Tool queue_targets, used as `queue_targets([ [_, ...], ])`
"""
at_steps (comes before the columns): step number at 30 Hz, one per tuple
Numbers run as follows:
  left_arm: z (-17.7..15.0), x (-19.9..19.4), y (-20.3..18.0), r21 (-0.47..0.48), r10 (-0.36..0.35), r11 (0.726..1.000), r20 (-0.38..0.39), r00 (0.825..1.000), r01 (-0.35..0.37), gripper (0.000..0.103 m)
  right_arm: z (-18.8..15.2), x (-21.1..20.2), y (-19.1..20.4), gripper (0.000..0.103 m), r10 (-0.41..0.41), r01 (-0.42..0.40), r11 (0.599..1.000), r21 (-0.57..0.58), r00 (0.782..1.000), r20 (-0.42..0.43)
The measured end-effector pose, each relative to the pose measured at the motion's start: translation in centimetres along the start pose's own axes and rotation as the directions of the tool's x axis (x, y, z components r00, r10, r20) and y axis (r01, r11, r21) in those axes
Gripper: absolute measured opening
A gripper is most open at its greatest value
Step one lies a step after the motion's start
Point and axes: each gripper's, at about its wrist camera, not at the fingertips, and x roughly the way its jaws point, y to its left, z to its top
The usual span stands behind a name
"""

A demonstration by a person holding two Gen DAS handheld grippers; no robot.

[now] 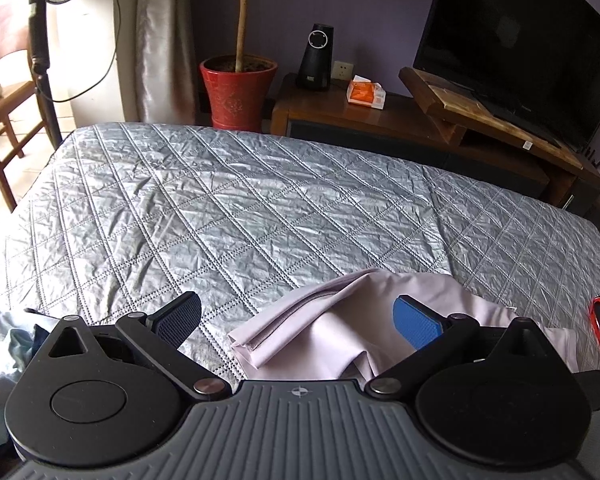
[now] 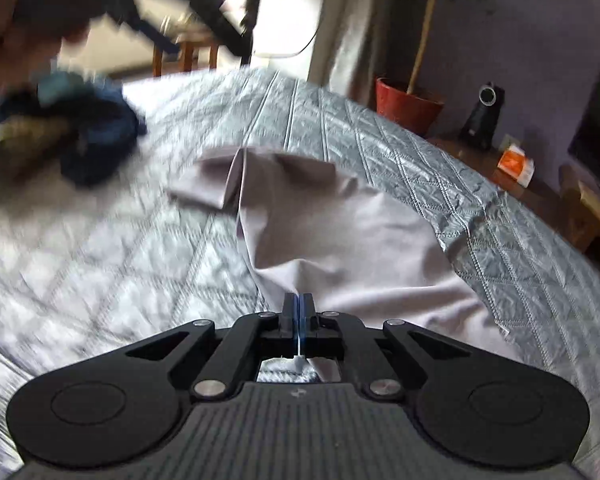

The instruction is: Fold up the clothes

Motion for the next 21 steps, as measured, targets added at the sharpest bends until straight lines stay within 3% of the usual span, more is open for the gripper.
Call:
queue_targets([
  [5,0.0,0.0,0.2,-0.010,0.006,1.000,0.002,1.000,-0.006,0.103,1.5,-1.5,-1.6,0.001,-0.017,0.010,0.995,0.103,0.998,0.067],
  [12,0.0,0.1,0.3,-0.021,0.022,1.000,0.002,1.000,-0.022,0.103,6.0,-1.0,-6.4,0.001,-0.156,0.153,0.988,0.034,0.979,0.133],
  [13,0.0,0.2,0.3,-0.022,0.023,0.999,0.002,1.000,-0.023,0.103,6.6,-0.4,-7.8,0.001,-0.202,0.200,0.979,0.033,0.970,0.134],
  [15,0.0,0.2,0.2,-0.024,0.024,0.999,0.001,1.000,-0.024,0.103,7.1,1.6,-11.4,0.002,-0.342,0.335,0.939,0.072,0.933,0.116],
  [18,0.0,0.3,0.0,-0.021,0.022,1.000,-0.001,1.000,-0.022,0.103,7.4,4.6,-15.8,0.018,-0.536,0.532,0.841,0.100,0.844,0.015],
  [19,0.0,0.4,0.0,-0.018,0.023,1.000,-0.002,1.000,-0.023,0.103,7.2,5.0,-16.2,0.017,-0.570,0.568,0.816,0.106,0.821,-0.008],
  [21,0.0,0.4,0.1,-0.021,0.023,1.000,-0.002,1.000,-0.023,0.103,6.7,3.5,-14.7,0.017,-0.552,0.537,0.828,0.160,0.831,0.069],
])
